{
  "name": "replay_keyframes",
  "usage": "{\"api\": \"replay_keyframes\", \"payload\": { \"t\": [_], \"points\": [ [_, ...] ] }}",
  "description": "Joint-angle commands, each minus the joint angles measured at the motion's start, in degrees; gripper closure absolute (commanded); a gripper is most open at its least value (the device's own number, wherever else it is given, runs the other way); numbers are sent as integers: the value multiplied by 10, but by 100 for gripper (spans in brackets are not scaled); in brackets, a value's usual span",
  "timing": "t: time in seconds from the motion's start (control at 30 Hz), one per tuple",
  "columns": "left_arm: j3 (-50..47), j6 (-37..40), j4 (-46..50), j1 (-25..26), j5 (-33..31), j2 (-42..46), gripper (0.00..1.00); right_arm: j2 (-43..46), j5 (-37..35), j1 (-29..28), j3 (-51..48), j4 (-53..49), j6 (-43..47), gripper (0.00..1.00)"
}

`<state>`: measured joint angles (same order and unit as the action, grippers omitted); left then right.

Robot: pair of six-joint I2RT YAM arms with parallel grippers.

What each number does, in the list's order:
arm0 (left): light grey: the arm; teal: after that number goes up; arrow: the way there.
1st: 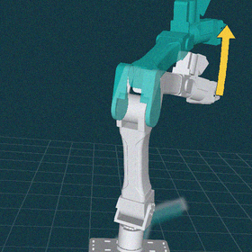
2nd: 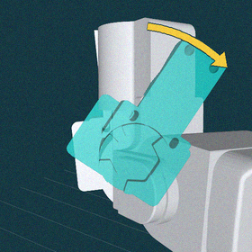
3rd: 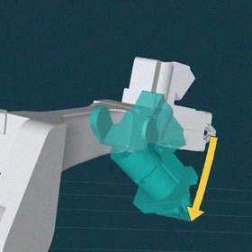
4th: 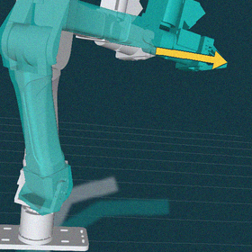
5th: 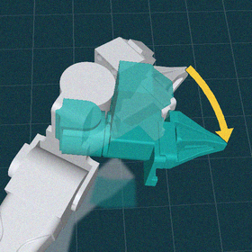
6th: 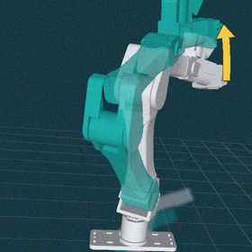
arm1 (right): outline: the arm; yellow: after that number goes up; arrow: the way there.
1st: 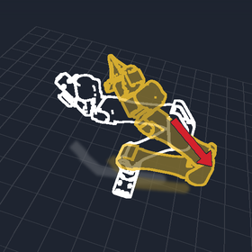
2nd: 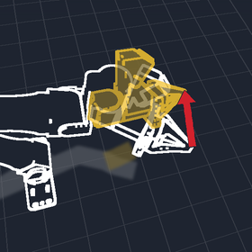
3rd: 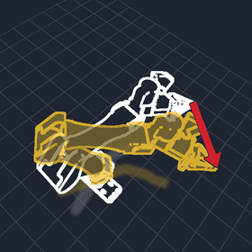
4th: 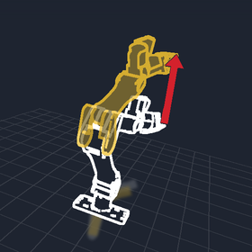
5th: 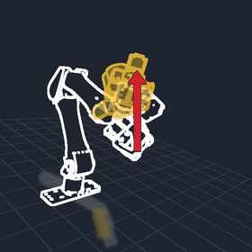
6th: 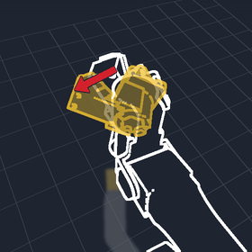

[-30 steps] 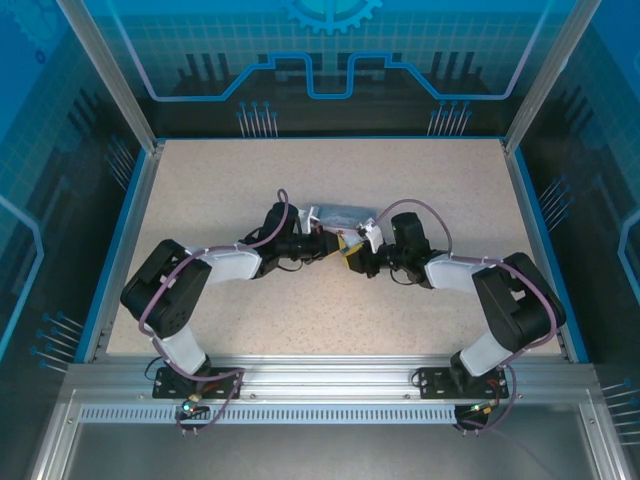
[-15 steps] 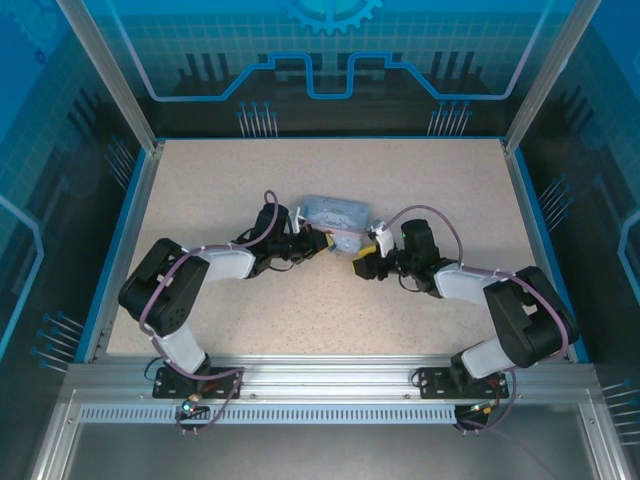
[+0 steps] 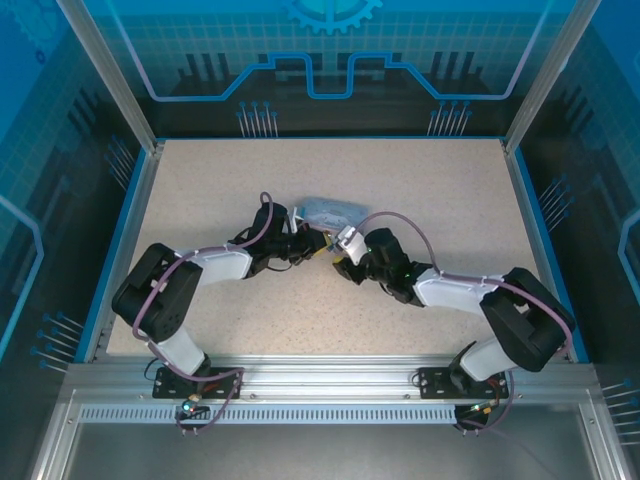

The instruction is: Unlock the padlock with the key

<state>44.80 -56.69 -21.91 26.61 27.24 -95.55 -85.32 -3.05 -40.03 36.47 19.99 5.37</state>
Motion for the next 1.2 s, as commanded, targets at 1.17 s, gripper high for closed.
{"api": "replay_keyframes", "payload": {
  "t": [1.17],
  "points": [
    [16,-39,-7,-2,23,7,100,-62,-58,-21,62,-16,44,74]
  ]
}}
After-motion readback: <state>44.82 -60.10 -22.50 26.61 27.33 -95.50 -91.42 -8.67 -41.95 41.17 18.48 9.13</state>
